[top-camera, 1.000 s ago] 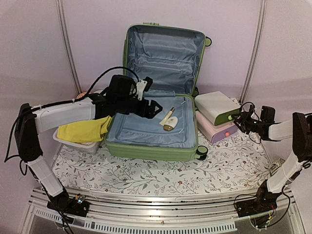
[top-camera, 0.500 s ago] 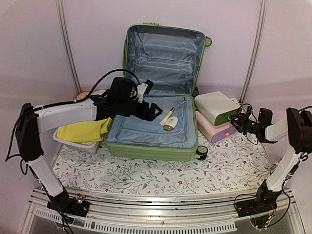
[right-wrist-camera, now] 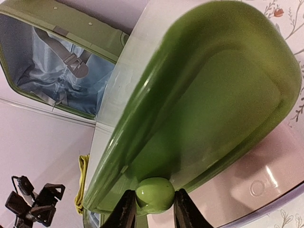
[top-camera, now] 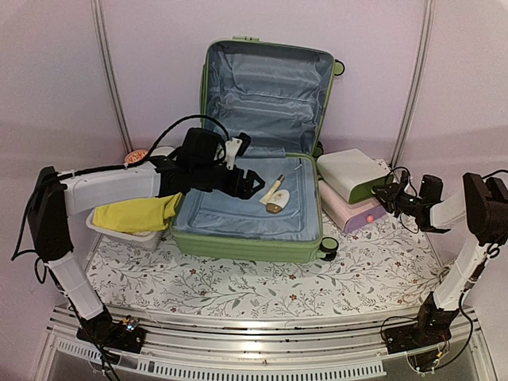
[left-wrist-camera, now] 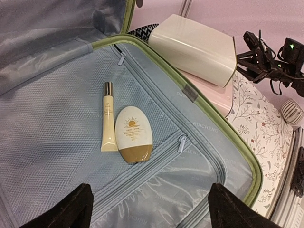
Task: Open, take out, and arrange the luggage
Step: Open the drawer in the storage box.
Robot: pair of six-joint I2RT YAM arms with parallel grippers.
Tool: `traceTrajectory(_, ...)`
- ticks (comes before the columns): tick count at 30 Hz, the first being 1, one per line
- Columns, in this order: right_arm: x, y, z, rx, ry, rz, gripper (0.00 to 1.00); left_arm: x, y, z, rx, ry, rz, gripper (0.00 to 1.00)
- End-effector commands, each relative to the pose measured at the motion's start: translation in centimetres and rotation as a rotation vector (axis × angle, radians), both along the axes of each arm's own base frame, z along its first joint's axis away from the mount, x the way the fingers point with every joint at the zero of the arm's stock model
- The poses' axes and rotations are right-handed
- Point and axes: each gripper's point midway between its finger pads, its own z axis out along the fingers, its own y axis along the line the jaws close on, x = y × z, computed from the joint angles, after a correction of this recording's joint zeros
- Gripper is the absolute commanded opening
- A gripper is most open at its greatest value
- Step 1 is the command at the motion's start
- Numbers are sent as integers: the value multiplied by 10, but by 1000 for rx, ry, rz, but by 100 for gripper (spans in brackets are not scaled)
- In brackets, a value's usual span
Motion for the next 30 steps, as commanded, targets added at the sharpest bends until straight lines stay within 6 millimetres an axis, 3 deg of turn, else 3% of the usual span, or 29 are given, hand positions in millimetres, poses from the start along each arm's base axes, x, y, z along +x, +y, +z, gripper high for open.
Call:
traceTrajectory(1, 5, 2, 16, -8, -70, 29, 22, 5, 2, 3, 1, -12, 11, 86)
traceTrajectory(4, 1, 8, 21, -15, -87, 49, 13, 5, 3, 3, 2, -12, 13, 86)
traceTrajectory(14, -37, 31, 33, -42, -88, 78, 12, -4, 10, 8, -27, -8, 22, 86)
traceTrajectory(21, -72, 32, 17, -69, -34, 43, 12, -14, 15, 2, -36, 13, 26, 86)
traceTrajectory(30, -111, 33, -18, -60, 74, -3, 11, -21, 18, -7, -38, 33, 24, 86)
